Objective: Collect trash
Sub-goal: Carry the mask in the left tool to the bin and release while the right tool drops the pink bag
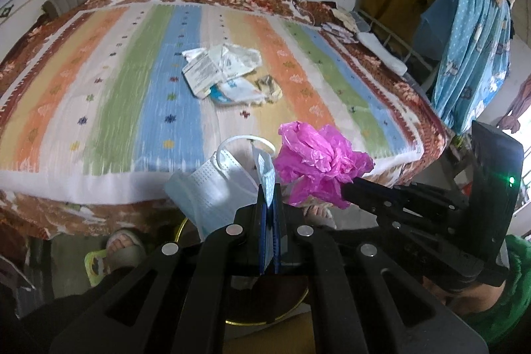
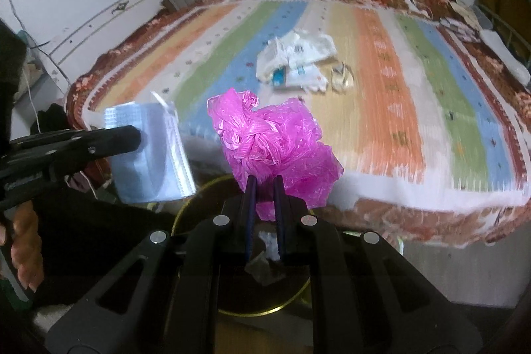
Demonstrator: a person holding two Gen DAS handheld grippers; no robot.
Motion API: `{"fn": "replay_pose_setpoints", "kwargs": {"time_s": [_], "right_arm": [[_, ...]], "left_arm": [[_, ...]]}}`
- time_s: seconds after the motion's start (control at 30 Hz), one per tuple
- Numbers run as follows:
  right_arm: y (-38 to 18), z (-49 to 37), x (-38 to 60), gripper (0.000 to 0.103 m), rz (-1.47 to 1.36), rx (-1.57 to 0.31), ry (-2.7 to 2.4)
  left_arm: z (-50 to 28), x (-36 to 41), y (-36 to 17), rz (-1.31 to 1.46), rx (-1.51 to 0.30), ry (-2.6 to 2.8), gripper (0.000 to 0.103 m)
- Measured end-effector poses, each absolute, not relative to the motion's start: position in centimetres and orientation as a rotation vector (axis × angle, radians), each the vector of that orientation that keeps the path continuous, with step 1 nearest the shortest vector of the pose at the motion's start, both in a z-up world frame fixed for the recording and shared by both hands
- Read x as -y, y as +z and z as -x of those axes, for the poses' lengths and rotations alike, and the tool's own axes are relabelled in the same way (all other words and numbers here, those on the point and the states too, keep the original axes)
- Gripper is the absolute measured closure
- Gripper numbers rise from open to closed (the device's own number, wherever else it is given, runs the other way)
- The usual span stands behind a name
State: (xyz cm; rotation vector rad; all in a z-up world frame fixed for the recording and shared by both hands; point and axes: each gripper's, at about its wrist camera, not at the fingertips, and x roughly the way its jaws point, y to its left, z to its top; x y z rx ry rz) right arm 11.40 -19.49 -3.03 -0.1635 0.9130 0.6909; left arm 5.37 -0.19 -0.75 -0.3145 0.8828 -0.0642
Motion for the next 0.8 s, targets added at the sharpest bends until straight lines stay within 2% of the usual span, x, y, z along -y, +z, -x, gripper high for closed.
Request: {"fn": "replay_pose_setpoints", "kwargs": {"time_s": [0.43,0.63,0.7,0.77,0.8], "right_arm": [[-9.0,-11.7,19.1,0.094,0.17,-1.167,0.63],[-9.6,-11.9,19.0,0.093,0.177,-1.196,0.607],[-9.9,-12.2,19.2,0.085,0.161,-1.225,0.604],[-10.3,-12.4,19.2,0.071,0.157,-1.253,0.597],[-10.3,-12.5,19.3,0.069,0.146,-1.256,0.598]], "left_arm": [[-6.1,2.4,-6.0,0.266,-1.088,-0.011,0.101],[-6.2,2.6,-6.4,0.273,-1.106,-0.027,0.1],[-6.3,2.7,-6.5,0.269,-1.108,-0.024,0.093],[-6.5,2.4,-6.7,0.277,-1.115,-0.013,0.068],[-6.5,2.2,-6.6,0.288,-1.111,-0.008,0.065]]}}
